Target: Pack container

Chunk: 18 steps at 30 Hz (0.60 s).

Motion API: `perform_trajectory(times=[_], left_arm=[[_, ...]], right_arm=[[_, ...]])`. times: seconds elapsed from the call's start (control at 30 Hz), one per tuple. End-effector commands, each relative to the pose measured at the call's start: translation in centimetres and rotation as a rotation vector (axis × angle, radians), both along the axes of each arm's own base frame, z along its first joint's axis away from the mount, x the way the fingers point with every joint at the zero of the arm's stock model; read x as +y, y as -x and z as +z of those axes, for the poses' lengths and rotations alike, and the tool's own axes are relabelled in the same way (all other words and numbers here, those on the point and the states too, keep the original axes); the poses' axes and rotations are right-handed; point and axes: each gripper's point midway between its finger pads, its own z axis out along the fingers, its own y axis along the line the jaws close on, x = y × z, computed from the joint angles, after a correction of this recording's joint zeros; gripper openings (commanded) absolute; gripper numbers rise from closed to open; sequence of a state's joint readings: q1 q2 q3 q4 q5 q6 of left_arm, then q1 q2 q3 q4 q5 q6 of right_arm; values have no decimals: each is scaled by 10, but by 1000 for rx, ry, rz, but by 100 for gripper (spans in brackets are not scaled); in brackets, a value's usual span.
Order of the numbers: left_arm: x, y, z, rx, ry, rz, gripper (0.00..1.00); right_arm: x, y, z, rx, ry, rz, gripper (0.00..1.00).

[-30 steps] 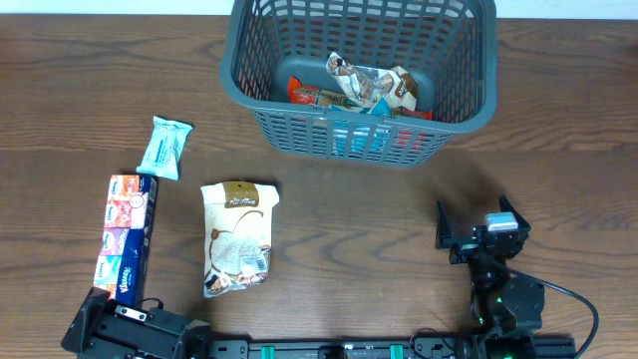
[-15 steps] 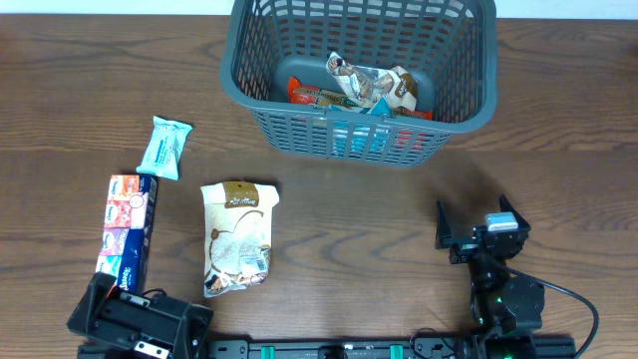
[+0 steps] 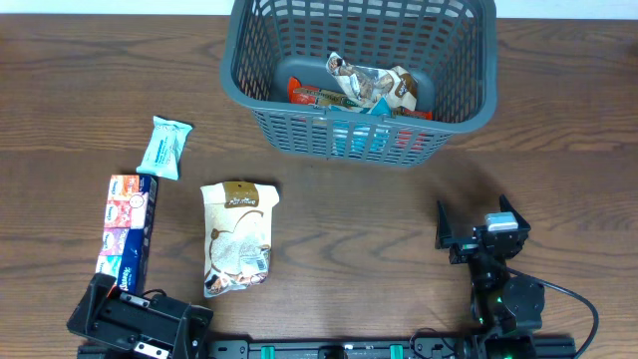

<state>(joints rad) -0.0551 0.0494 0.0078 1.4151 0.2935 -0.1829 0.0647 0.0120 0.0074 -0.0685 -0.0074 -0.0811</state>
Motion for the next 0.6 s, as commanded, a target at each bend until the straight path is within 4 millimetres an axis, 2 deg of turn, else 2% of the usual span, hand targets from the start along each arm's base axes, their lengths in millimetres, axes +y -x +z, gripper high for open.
perform_trajectory(times=[0.0, 0.57], left_arm=[[-3, 4, -1, -15, -21, -1, 95], [-10, 5, -3, -14, -59, -22, 95]], right_arm=[[-1, 0, -1, -1, 10, -4, 99], [-1, 0, -1, 0, 10, -4, 99]])
